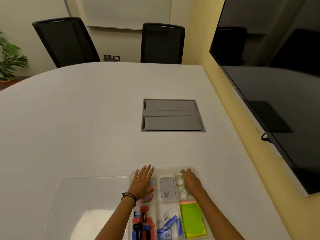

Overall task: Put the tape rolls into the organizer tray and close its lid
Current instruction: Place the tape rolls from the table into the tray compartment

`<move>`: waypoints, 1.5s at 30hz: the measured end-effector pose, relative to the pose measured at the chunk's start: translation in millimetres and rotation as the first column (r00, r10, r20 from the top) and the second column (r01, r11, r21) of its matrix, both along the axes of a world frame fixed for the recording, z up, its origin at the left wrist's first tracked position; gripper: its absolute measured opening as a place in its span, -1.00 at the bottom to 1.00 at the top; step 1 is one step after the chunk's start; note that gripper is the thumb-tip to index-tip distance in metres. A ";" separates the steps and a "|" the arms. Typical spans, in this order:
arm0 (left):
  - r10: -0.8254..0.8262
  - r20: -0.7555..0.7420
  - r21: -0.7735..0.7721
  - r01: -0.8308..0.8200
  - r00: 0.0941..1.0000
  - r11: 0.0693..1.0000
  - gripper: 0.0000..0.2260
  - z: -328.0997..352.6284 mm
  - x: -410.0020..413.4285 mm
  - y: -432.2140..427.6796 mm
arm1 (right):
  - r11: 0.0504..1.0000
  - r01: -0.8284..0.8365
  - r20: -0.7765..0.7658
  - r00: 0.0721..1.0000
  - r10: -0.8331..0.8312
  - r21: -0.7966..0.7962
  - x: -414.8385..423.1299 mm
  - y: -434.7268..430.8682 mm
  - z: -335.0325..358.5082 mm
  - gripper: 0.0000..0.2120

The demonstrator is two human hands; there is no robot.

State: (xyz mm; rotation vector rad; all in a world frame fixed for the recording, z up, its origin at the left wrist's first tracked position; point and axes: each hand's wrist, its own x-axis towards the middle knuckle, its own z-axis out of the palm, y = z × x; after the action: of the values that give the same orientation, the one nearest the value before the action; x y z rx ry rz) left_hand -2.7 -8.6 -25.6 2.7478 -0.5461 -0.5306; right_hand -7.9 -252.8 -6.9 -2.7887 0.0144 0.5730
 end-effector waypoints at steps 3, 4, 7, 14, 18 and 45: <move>-0.002 -0.001 0.003 0.002 1.000 1.000 -0.26 -0.3 -0.2 0.6 | 0.999 0.025 0.034 0.999 -0.026 0.032 0.5 0.9 -1.0 -0.58; -0.002 -0.001 0.003 0.002 1.000 1.000 -0.25 -0.3 -0.2 0.7 | 0.998 0.030 0.039 0.999 -0.032 0.048 0.9 1.4 -1.2 -0.58; -0.002 -0.002 0.006 0.002 1.000 1.000 -0.25 0.0 -0.1 0.6 | 0.993 0.023 0.035 0.999 -0.027 0.118 1.9 2.4 -0.8 -0.57; -0.001 -0.005 -0.007 0.001 1.000 1.000 -0.25 2.0 -0.5 0.0 | 0.993 0.005 0.092 0.996 -0.017 0.119 -1.2 -1.4 3.4 -0.67; -0.006 0.002 0.017 0.006 1.000 1.000 -0.25 2.5 -0.7 0.2 | 0.997 0.067 0.070 0.995 -0.070 0.045 -3.4 3.0 5.1 -0.61; 0.003 -0.020 0.016 -0.002 1.000 1.000 -0.26 7.7 -1.9 -1.2 | 1.000 -0.019 0.022 1.000 0.019 -0.012 -2.1 27.7 -12.9 -0.76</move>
State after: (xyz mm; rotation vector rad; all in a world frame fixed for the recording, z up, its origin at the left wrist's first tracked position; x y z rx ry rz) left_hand -4.6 -9.8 -17.9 2.7552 -0.5359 -0.5636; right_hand -10.0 -225.1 -19.8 -2.8096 -0.0138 0.5480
